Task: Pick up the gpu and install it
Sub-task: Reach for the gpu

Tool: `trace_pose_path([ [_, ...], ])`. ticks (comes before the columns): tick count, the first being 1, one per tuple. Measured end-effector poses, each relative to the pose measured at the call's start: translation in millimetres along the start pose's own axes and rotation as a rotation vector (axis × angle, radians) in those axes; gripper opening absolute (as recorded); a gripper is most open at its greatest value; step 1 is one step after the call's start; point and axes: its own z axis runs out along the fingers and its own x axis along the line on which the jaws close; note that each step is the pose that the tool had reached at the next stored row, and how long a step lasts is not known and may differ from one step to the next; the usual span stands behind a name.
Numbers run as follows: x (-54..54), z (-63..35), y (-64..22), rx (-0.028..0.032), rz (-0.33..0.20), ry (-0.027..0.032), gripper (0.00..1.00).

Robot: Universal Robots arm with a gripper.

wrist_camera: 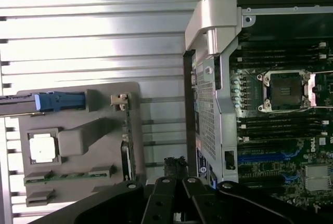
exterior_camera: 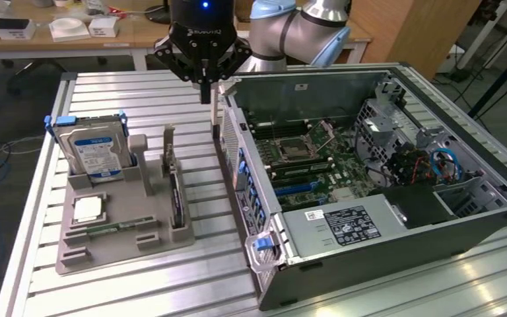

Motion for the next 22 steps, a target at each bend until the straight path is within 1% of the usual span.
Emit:
trace_pose_path([
  [17,22.0,-0.2,-1.6,0.0,0.0,0.0,0.11],
  [22,32.0,-0.3,-2.4,0.0,0.0,0.0,0.11],
])
